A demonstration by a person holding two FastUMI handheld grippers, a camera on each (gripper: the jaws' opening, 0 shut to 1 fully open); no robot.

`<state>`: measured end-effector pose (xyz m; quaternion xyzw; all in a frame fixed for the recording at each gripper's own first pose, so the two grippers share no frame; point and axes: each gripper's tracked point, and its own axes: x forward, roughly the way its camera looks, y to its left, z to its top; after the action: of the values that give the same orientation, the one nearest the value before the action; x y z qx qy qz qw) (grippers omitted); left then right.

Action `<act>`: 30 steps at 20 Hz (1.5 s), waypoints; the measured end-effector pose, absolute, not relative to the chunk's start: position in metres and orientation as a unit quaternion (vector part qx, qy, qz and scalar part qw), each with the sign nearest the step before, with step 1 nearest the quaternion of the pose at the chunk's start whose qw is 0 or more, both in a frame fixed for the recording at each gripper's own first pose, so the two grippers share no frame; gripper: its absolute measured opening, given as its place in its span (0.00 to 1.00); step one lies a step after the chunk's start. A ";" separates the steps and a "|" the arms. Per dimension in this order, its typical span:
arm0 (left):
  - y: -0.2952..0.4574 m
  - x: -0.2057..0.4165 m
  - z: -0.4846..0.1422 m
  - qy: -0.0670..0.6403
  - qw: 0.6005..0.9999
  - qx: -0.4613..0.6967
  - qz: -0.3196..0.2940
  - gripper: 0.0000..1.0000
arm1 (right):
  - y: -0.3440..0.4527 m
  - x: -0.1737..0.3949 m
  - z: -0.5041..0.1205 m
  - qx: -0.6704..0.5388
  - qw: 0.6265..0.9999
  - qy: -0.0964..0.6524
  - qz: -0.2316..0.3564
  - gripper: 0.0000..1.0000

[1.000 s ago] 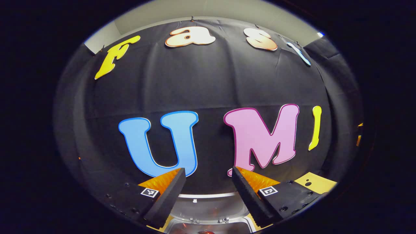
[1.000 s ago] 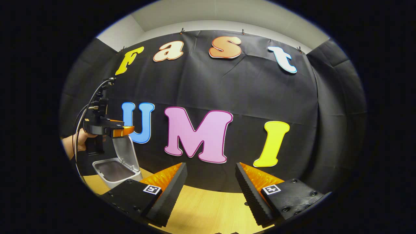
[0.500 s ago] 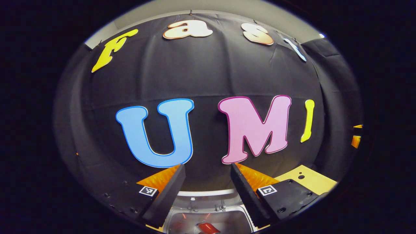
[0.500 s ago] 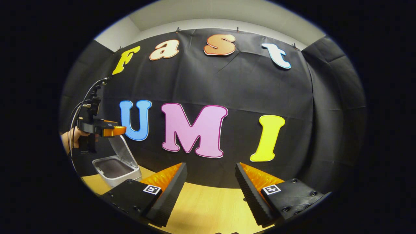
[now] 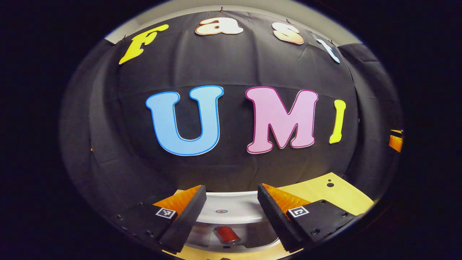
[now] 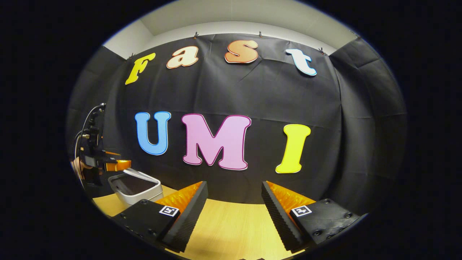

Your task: Press the lid of the desktop garbage bin to open it, pick up the crumpled paper on the desktop and throw it into the bin, then pick up the pop can on the desktop and drop it into the bin, and finally close the garbage bin lid.

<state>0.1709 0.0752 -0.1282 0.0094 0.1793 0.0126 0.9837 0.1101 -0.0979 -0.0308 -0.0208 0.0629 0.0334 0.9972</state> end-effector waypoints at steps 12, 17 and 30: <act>0.079 0.125 -0.205 0.203 0.979 0.019 0.014 1.00 | -0.087 0.049 -0.027 -0.019 0.997 0.067 -0.025 0.97; 0.079 0.122 -0.207 0.170 0.985 0.021 0.015 1.00 | -0.076 0.024 -0.028 -0.034 0.996 0.073 -0.035 0.96; 0.077 0.116 -0.189 0.127 0.992 0.009 0.017 0.98 | -0.057 -0.025 -0.035 -0.038 0.994 0.078 -0.062 0.96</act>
<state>0.1157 0.0766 -0.1894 0.0094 0.1272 0.0169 0.9917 -0.0255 -0.0571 -0.0347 -0.0380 0.0779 -0.0621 0.9943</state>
